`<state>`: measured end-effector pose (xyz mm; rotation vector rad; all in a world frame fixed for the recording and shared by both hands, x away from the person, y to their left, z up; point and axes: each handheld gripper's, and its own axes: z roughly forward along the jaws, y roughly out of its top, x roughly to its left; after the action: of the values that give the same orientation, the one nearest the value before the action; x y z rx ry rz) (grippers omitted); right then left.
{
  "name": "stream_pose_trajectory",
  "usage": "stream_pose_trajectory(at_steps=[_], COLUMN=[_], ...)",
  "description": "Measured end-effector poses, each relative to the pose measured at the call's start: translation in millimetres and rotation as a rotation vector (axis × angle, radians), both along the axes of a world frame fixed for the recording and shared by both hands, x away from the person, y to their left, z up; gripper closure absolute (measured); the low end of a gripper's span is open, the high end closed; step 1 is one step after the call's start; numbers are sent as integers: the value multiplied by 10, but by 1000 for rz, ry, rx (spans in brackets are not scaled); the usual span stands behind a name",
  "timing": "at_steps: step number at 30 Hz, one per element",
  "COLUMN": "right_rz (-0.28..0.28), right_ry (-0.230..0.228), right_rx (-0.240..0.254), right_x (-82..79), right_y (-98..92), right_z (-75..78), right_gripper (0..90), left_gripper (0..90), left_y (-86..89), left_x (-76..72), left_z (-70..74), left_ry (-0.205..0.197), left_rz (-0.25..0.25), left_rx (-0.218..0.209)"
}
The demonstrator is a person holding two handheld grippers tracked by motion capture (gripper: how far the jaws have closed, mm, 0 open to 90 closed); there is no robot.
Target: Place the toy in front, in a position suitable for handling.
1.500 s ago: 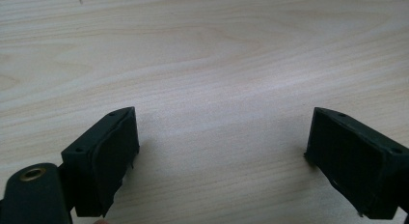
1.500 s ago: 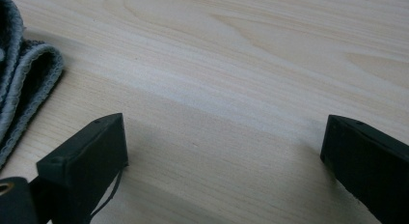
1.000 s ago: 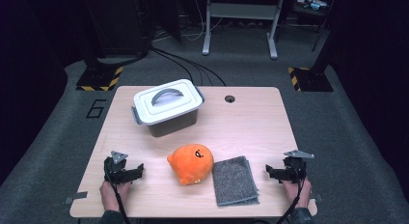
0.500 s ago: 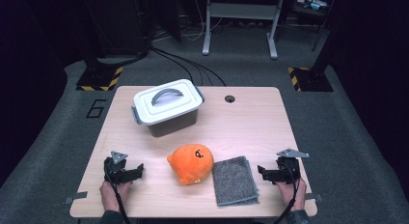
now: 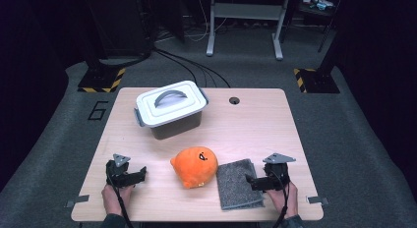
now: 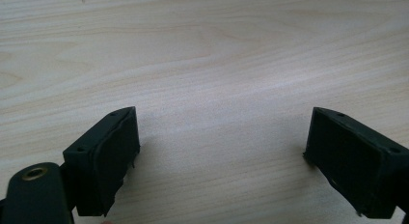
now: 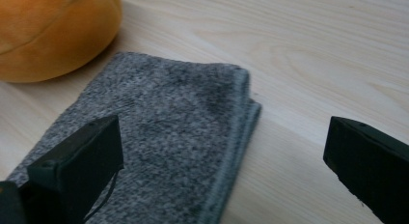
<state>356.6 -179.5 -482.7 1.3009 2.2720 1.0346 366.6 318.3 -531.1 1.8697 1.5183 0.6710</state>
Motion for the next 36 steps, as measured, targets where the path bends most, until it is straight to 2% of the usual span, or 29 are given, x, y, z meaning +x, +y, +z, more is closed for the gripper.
stream_pose_trajectory(at_steps=[8,11,13,19,21,24,30,31,32,33,34,35,36], right_rz=[69,91,116,117,107,113,105,108,108,101,101,91,91], right_ry=[16,18,16,42,42,28,17,23,23,11,11,10,10], right_rx=[-34,-41,-66,-100,-93,-105,-87,-89,-89,-83,-83,-77,-77], right_x=[-49,-72,-91,-105,-116,-123,-155,-173,-173,-185,-185,-201,-201], right_y=[221,297,397,494,499,490,458,444,444,418,418,396,396], right_z=[-53,-86,-147,-296,-339,-350,-358,-346,-346,-346,-346,-340,-340], right_gripper=[0,25,54,83,100,142,237,292,292,358,358,420,420], left_gripper=[114,114,114,115,115,115,114,115,114,114,114,114,114], left_y=[2,1,3,3,3,4,-2,2,2,0,-2,2,2], left_x=[1,1,1,1,1,1,-2,0,0,0,-2,0,0], left_z=[0,0,1,0,0,1,0,0,0,0,0,0,0], left_ry=[0,0,1,1,1,1,1,0,0,-1,1,0,0], left_rz=[0,0,1,2,2,1,4,3,3,4,4,3,3], left_rx=[0,0,0,1,1,1,1,2,2,2,1,2,2])
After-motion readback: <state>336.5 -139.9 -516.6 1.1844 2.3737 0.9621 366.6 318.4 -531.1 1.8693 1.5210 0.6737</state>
